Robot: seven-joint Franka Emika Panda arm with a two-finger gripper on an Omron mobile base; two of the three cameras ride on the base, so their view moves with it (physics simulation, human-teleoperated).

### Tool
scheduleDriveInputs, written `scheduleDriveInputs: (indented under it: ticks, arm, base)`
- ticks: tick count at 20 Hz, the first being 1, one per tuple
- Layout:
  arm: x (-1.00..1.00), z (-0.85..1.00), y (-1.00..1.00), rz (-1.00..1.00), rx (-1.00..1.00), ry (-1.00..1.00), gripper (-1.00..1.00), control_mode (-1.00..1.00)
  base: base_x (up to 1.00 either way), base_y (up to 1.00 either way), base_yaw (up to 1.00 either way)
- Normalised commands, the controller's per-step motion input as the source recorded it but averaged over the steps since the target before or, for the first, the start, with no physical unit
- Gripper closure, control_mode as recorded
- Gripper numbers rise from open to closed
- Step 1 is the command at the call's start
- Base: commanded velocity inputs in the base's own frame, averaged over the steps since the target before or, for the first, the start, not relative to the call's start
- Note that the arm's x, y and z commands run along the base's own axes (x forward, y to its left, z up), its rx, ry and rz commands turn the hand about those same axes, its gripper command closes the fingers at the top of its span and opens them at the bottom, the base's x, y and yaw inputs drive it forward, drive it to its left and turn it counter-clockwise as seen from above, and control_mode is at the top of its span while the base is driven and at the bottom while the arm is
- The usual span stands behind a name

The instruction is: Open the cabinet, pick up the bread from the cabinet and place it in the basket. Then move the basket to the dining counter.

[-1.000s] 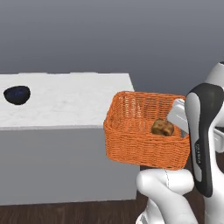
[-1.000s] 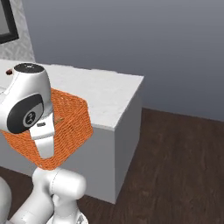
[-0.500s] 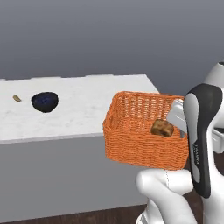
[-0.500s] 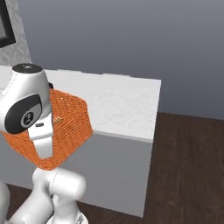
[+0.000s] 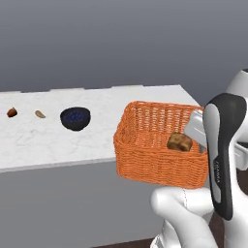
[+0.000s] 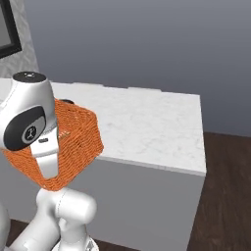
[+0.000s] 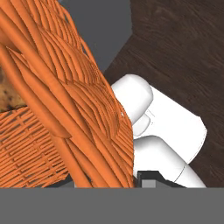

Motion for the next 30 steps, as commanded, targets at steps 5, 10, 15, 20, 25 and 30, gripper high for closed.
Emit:
scheduleDriveInputs:
  ticks: [5, 10, 15, 20, 25, 30]
  arm:
    - [0.00, 0.00, 0.00, 0.00, 0.00, 0.00, 1.00, 1.00]
    - [0.00, 0.00, 0.00, 0.00, 0.00, 0.00, 1.00, 1.00]
    - [0.37, 0.00, -0.02, 0.01, 0.00, 0.00, 1.00, -1.00]
    - [0.84, -0.03, -0.14, 0.08, 0.00, 0.00, 1.00, -1.00]
    - [1.00, -0.26, -0.32, 0.05, 0.00, 0.00, 1.00, -1.00]
    - [1.00, -0.51, -0.53, 0.00, 0.00, 0.00, 1.00, -1.00]
  base:
    - [0.74, 0.33, -0.01]
    - [0.49, 0.00, 0.00]
    - [0.20, 0.00, 0.00]
    - [0.00, 0.00, 0.00]
    - [0.00, 0.00, 0.00]
    - [0.00, 0.00, 0.00]
